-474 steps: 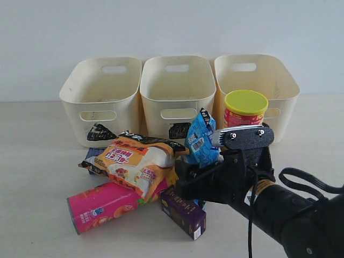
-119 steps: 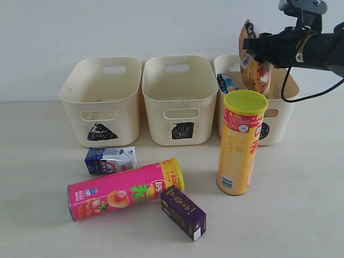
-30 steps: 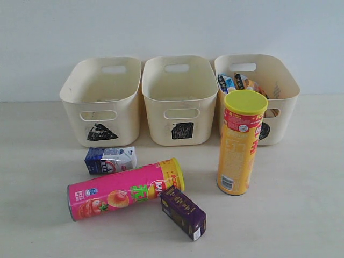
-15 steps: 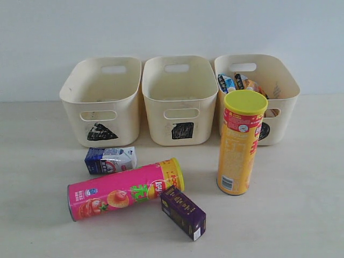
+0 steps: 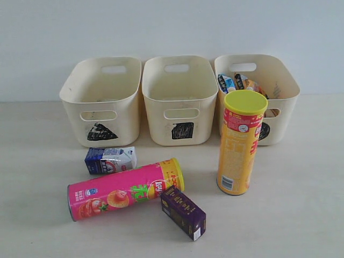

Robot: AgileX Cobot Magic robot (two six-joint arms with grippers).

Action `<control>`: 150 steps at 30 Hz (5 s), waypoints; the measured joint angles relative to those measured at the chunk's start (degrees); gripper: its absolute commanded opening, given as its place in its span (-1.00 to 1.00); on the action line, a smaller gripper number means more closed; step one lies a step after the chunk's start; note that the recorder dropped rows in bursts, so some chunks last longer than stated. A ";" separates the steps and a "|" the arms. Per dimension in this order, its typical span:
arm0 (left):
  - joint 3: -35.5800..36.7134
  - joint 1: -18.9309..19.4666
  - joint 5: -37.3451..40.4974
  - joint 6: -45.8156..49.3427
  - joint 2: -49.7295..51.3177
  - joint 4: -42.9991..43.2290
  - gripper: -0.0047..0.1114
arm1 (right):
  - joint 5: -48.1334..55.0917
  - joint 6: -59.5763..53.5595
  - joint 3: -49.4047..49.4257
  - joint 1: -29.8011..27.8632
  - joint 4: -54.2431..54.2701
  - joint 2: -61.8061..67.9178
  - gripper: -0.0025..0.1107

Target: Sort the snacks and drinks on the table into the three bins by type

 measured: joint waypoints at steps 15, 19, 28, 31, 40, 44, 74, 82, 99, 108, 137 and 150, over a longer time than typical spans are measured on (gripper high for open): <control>0.00 0.00 0.00 0.00 0.00 0.00 -0.84 | -1.64 0.68 8.54 0.00 0.11 -4.57 -0.96; 0.00 0.00 0.00 0.00 0.00 0.00 -0.84 | -1.68 0.68 8.54 0.00 0.11 -4.57 -0.96; 0.00 0.00 0.00 0.00 0.00 0.00 -0.84 | -0.91 2.83 8.54 0.00 0.11 -4.57 -0.96; 0.00 0.00 0.00 0.00 0.00 0.00 -0.84 | -0.14 2.83 8.54 0.00 0.11 -4.57 -0.96; 0.00 0.00 0.00 0.00 0.00 0.00 -0.84 | 0.15 2.83 8.54 0.00 0.11 -4.61 -0.96; 0.00 0.00 -0.35 0.45 0.00 0.37 -0.84 | 0.20 2.83 8.54 0.00 0.11 -4.61 -0.96; -15.27 0.00 -30.33 -15.86 18.27 -0.37 -0.84 | 0.33 2.83 8.54 0.00 0.11 -4.61 -0.96; -29.73 -2.56 -25.21 -25.05 42.60 19.73 -0.84 | 0.33 2.83 8.54 0.00 0.11 -4.61 -0.96; -54.07 -7.99 19.74 11.33 69.51 6.11 -0.84 | 0.33 2.83 8.54 0.00 0.11 -4.61 -0.96; -60.37 -12.97 35.21 48.12 78.23 -24.38 -0.84 | 0.33 2.83 8.54 0.00 0.11 -4.61 -0.96; -70.25 -22.25 35.64 54.57 107.34 -17.82 0.54 | 0.33 2.83 8.54 0.00 0.11 -4.61 -0.96; -72.09 -22.25 33.01 54.77 113.34 -18.41 0.43 | 0.33 2.83 8.54 0.00 0.11 -4.61 -0.96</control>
